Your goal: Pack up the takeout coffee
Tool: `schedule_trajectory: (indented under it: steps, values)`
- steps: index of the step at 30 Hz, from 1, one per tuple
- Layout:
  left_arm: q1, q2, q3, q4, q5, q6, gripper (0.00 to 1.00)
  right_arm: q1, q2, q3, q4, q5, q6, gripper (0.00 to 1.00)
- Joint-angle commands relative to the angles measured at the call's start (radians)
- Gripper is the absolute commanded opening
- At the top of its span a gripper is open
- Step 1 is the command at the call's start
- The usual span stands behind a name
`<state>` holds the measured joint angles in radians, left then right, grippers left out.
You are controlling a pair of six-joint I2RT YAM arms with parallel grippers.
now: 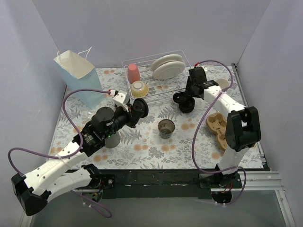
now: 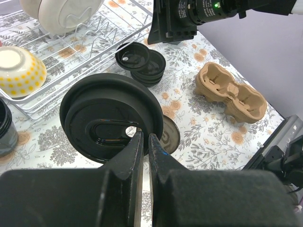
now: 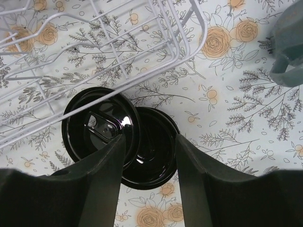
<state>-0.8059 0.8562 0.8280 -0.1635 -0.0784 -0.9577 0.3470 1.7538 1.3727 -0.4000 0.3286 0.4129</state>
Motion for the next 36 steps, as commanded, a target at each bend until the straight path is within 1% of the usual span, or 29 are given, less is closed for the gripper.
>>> schedule_trajectory:
  steps: [1, 8, 16, 29, 36]
  values:
    - [0.005, -0.022, -0.012, 0.033, -0.017, 0.03, 0.0, -0.002, 0.038, 0.065, -0.002, 0.038, -0.019, 0.55]
    - [0.007, -0.046, -0.027, 0.041, -0.031, 0.033, 0.0, 0.006, 0.088, 0.1, -0.017, 0.033, -0.048, 0.54]
    - [0.011, -0.049, -0.03, 0.039, -0.032, 0.036, 0.0, 0.014, 0.105, 0.086, -0.033, 0.036, -0.066, 0.51]
    - [0.025, -0.06, -0.033, 0.039, -0.029, 0.039, 0.0, 0.024, 0.064, 0.046, -0.062, 0.035, -0.083, 0.39]
    - [0.03, -0.065, -0.035, 0.042, -0.026, 0.039, 0.0, 0.027, 0.029, 0.029, -0.074, 0.038, -0.089, 0.36]
